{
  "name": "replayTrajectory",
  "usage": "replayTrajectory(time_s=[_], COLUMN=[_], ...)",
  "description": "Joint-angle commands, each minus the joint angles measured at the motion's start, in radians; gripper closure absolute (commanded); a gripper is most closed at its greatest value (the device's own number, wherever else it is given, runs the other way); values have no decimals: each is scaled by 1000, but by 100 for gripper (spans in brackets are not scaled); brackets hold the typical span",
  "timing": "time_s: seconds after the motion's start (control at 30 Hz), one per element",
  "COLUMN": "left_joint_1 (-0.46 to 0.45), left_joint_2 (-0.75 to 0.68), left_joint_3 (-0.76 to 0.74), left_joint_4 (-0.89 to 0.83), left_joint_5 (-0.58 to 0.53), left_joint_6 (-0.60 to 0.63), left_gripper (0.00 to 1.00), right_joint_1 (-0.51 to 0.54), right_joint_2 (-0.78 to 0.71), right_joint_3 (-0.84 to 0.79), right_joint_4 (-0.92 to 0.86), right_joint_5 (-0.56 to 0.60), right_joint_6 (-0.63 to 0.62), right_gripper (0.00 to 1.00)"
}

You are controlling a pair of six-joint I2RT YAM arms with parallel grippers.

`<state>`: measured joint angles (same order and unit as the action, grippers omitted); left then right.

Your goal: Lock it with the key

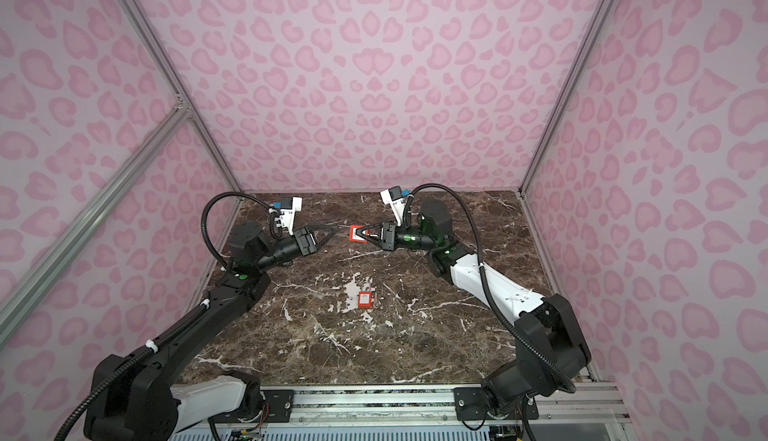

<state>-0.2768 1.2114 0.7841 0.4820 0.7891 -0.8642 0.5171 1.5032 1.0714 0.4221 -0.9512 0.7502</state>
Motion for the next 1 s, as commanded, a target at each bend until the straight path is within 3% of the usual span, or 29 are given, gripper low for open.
replayTrajectory(time_s=[0.0,0.5,0.97], left_joint_1=[2,2,0], left_joint_2=[-7,-12,-40], left_joint_3=[-1,-1,-6], left_joint_4=[50,49,64], left_joint_5=[19,28,91], left_joint_6=[-3,-11,8], left_gripper=[68,94,95], right_joint_1=[-7,-13,-12], right_joint_2=[3,-1,44], right_joint_3=[1,-18,-25], right_joint_4=[64,93,314], right_joint_5=[-21,-43,-82], right_joint_6=[15,33,216], right_gripper=[100,100,100])
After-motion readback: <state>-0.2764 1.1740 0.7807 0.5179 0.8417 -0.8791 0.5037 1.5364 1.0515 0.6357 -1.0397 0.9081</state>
